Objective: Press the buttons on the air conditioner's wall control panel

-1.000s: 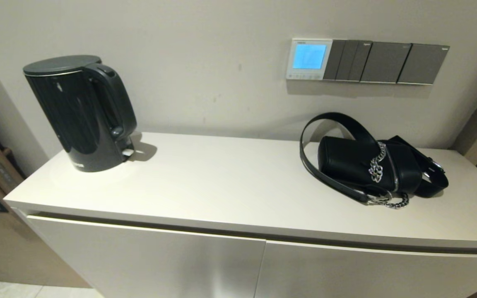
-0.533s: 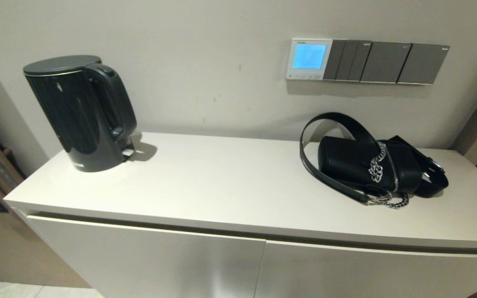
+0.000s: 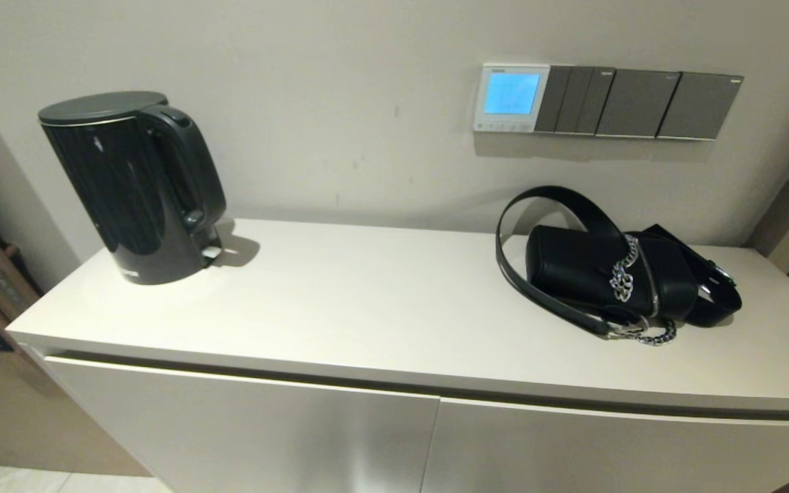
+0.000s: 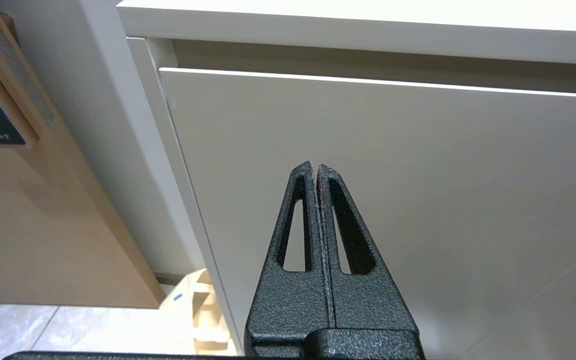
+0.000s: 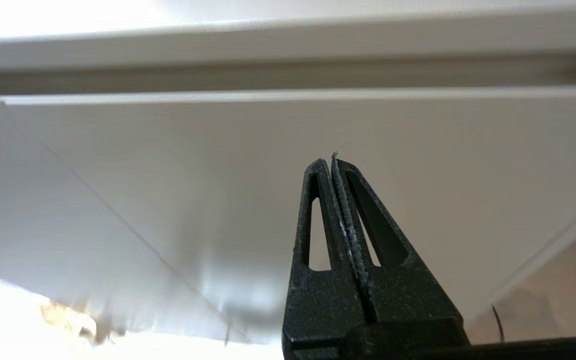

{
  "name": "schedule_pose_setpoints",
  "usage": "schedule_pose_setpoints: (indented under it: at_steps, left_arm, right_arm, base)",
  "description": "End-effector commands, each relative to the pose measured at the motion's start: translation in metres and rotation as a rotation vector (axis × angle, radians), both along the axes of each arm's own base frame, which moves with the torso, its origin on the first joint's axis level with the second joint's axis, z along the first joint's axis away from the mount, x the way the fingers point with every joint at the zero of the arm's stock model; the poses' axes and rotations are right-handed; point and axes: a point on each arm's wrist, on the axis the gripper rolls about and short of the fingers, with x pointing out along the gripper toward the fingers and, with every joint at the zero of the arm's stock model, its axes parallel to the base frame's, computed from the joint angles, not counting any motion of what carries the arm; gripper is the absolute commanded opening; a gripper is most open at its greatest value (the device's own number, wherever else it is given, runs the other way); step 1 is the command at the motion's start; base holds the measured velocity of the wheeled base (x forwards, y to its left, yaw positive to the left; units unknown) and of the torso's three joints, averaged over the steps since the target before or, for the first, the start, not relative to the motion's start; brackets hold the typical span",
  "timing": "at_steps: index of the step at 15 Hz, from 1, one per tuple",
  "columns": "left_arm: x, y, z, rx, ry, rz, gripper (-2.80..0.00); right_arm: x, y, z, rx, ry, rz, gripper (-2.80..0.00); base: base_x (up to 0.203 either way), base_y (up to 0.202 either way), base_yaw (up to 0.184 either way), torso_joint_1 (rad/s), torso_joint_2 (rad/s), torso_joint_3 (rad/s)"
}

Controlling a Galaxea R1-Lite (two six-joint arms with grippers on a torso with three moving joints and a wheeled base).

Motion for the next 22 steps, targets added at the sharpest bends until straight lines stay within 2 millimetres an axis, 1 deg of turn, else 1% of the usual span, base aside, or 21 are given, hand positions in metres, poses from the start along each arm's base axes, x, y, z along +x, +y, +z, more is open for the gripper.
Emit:
schedule_pose_setpoints:
  at_steps: [1,3,5,7,22]
  left_arm:
    - [0.0,0.0,0.0,0.0,0.002,0.001,-2.8]
    - [0.0,0.0,0.0,0.0,0.002,0.002,-2.8]
    - [0.0,0.0,0.0,0.0,0.002,0.0,-2.8]
    - [0.0,0.0,0.0,0.0,0.002,0.001,-2.8]
    - [0.0,0.0,0.0,0.0,0.002,0.001,-2.8]
  right_arm:
    - [-0.011,-0.001,-0.004,0.0,-0.102,-0.024,-2.8]
    - [-0.012,-0.002,-0.011,-0.009,-0.077,-0.064,-2.8]
    - [-0.012,-0.002,-0.012,0.0,-0.065,-0.075,-2.8]
    - [-0.012,-0.002,-0.018,-0.02,-0.008,-0.097,-2.8]
    - [-0.012,-0.003,-0.016,-0.001,-0.018,-0.108,-2.8]
  base:
    - [0.0,0.0,0.0,0.0,0.0,0.0]
    - [0.0,0.0,0.0,0.0,0.0,0.0]
    - [0.0,0.0,0.0,0.0,0.0,0.0]
    - [0.0,0.0,0.0,0.0,0.0,0.0]
    - [0.0,0.0,0.0,0.0,0.0,0.0]
